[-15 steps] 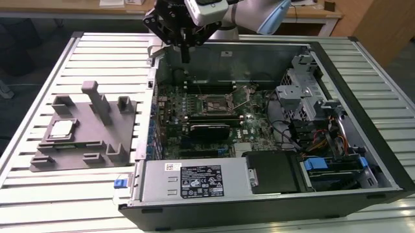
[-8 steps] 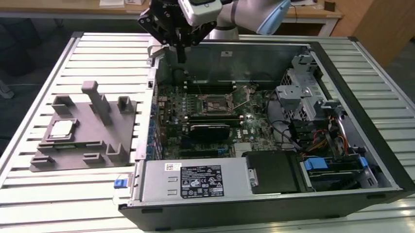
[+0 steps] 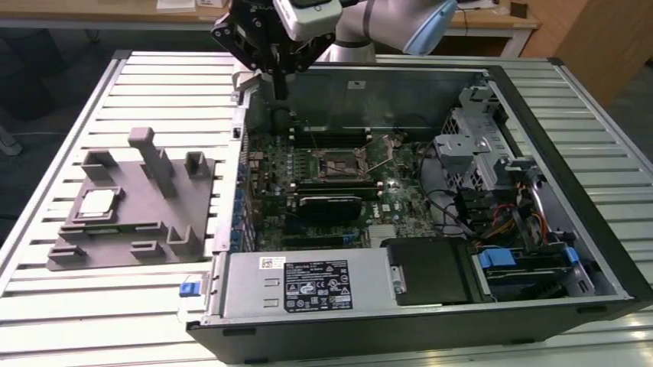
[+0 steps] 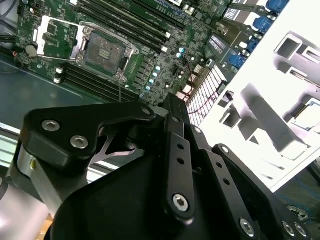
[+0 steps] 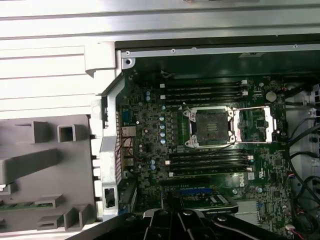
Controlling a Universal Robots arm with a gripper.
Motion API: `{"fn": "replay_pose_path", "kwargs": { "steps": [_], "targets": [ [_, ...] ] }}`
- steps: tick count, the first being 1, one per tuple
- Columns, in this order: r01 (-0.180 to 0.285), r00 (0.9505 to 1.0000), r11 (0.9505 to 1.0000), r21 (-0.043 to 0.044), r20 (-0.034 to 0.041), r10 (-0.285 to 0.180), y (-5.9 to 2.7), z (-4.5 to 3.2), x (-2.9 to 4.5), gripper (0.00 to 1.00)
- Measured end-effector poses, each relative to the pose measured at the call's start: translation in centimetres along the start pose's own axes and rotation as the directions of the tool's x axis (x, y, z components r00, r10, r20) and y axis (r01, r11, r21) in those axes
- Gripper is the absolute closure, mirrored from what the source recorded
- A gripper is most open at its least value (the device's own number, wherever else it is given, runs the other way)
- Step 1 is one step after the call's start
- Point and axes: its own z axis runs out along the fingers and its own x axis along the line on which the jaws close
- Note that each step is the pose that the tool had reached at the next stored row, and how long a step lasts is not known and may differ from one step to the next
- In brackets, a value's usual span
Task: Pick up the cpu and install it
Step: 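Reach for the cpu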
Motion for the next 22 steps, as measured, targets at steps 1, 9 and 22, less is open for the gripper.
{"fn": "replay_pose_path", "kwargs": {
  "steps": [1,9,22],
  "targets": [
    [0.0,1.0,1.0,0.0,0.0,0.0,-0.01,0.0,0.08,0.89],
    [0.0,1.0,1.0,0.0,0.0,0.0,-0.05,0.0,0.61,0.89],
    [0.0,1.0,1.0,-0.0001,0.0001,0.0,-0.11,0.0,1.39,0.89]
  ]
}}
